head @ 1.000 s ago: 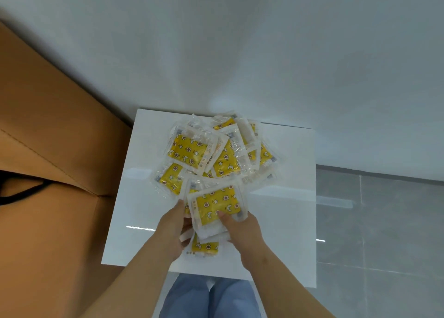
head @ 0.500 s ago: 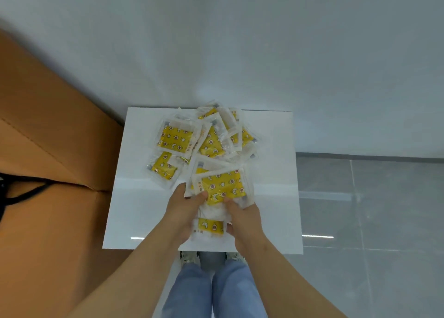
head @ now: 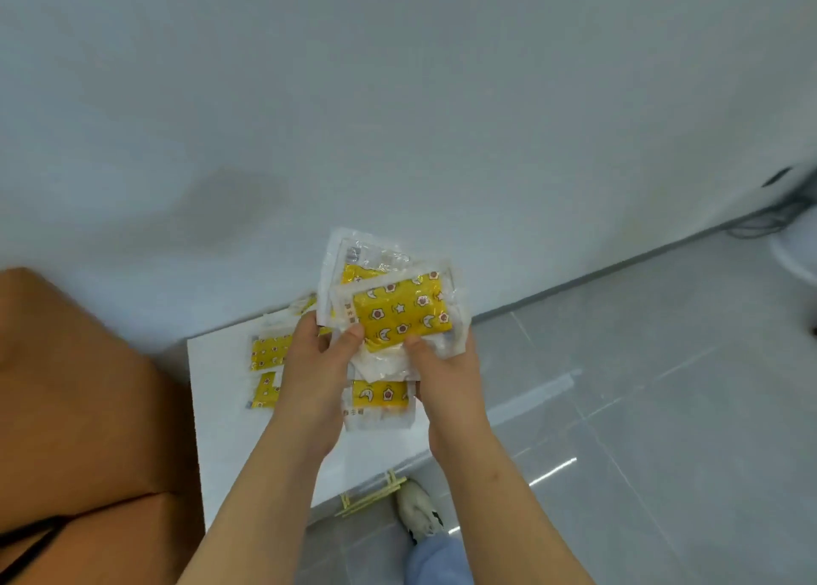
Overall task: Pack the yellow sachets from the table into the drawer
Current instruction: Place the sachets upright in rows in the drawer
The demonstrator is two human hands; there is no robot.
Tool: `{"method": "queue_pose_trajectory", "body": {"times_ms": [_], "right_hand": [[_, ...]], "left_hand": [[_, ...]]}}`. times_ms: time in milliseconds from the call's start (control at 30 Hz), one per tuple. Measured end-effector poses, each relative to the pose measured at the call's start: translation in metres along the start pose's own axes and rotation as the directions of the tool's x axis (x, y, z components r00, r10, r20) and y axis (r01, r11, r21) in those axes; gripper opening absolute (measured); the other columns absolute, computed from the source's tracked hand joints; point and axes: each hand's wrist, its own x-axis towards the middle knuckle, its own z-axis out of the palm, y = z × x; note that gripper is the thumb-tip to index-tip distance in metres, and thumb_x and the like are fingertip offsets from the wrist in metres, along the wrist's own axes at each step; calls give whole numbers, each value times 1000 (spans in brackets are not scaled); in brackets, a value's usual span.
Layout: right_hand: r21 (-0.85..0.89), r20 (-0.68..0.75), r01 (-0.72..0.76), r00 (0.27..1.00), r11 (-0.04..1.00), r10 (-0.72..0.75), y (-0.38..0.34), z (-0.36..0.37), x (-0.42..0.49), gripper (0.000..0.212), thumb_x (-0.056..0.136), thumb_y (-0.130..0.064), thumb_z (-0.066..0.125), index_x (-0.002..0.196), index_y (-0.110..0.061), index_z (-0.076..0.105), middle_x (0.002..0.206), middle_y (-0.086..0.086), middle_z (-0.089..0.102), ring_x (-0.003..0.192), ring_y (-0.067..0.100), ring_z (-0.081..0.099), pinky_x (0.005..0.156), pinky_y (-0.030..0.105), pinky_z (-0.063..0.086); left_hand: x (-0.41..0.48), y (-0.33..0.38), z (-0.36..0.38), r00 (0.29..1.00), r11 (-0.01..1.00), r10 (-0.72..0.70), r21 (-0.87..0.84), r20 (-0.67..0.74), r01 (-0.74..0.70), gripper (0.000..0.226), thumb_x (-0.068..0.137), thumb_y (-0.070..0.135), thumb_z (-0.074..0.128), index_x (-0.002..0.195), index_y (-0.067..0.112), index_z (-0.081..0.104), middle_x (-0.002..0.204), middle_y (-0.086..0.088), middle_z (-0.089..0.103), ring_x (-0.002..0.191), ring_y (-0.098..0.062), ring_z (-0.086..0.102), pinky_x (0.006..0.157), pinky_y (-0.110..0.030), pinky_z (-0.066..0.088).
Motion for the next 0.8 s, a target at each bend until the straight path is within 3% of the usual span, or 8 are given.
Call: {"method": "queue_pose_trajectory", "body": {"times_ms": [100,200,267,367,533,800], "right_hand": [[134,-105,4,994,991,10,-16,-13,-54,36,88,-6,56,117,-28,55,102,-3,70,90,12,68,62,23,56],[250,-233,46,972,967,14,-37,-38,-99,32,89,-22,61,121,-27,54,108,0,69,94,16,68,60,25,56],[303,-345,88,938,949,23,-47,-62,-127,27,89,-28,61,116,-29,55,107,0,68,94,19,67,67,32,58],[313,-488,152,873,937,21,-56,-101,-170,10,91,-24,59,99,-30,57,97,-1,68,89,19,67,77,39,57],[295,-650,267,760,918,-12,-50,-168,-251,13,91,-14,57,98,-24,56,96,4,68,84,21,67,64,32,53],[263,-828,348,559,900,26,-1,-286,-431,10,93,-14,55,95,-24,52,98,5,65,90,24,65,80,45,55]], "left_hand": [[-46,15,9,994,999,2,36,106,-6,19,90,3,56,95,21,56,97,-6,68,85,-23,68,72,-41,56],[-83,28,29,970,996,-35,84,240,15,19,89,2,56,94,21,56,93,-4,67,82,-21,68,67,-37,56],[-110,27,48,939,993,-75,114,335,38,19,89,1,56,95,19,56,94,-6,67,81,-22,68,66,-37,56],[-150,19,76,874,984,-132,166,467,61,23,88,0,57,97,21,55,100,-7,67,86,-24,68,68,-39,55],[-229,-11,120,742,968,-220,233,634,88,37,88,-1,55,109,30,55,102,-2,68,91,-24,68,65,-37,57],[-404,-103,174,558,898,-414,423,719,122,26,89,0,56,98,24,49,96,-12,65,76,-28,65,63,-39,53]]}}
